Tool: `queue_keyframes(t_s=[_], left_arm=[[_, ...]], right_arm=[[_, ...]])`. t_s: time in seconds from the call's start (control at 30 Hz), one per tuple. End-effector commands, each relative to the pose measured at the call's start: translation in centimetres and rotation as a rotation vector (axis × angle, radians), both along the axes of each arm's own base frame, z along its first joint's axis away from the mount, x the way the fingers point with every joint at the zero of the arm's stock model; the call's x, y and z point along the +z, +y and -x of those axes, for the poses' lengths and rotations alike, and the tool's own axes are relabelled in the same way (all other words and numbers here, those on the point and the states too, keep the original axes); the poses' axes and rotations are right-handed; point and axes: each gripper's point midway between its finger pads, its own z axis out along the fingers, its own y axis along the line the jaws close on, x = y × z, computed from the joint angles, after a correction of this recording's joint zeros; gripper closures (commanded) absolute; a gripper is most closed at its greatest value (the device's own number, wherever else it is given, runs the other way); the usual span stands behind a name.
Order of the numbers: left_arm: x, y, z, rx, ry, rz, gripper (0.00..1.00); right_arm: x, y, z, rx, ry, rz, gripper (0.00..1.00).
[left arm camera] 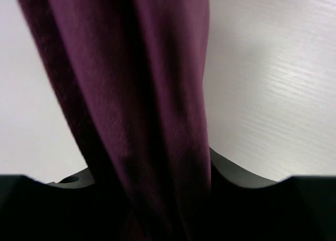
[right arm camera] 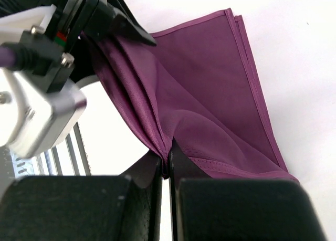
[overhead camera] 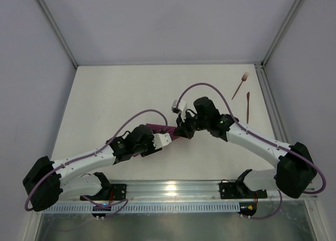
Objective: Fold the napkin into a case and place the utensils inside
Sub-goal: Pick up the upper triangle-folded napkin from the center of the board, then turn over the upper triangle folded napkin at the center of the board.
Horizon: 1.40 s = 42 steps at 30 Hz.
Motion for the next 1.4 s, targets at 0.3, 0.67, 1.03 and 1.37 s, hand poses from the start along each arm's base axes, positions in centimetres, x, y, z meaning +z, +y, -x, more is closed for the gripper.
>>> queue_keyframes(t_s=[0.3,0.67,1.03,1.37], left_arm=[[0.9,5.3,-0.8,0.132,-0.131,-0.131,0.52],[2.6,7.2,-0.4,0.168,-0.14,-0.18,0.55],[3.7,8.2,-1.4,0.221,-0.188,-0.208,1.0],[9.1,12.5,-6.2,0.407,-0.351,-0.263,1.0]], right_arm=[[1.4,-1.2,-0.9,0.002,-0.036,0.003,0.97],[1.4,-1.6,-0.9,0.012,-0.043,0.028,0.97],[1.4,-1.4,-0.9,0.028,-0.041,0.026,0.97],[5.4,2.2,-1.6,0.043,-0.045,-0.032,0.97]])
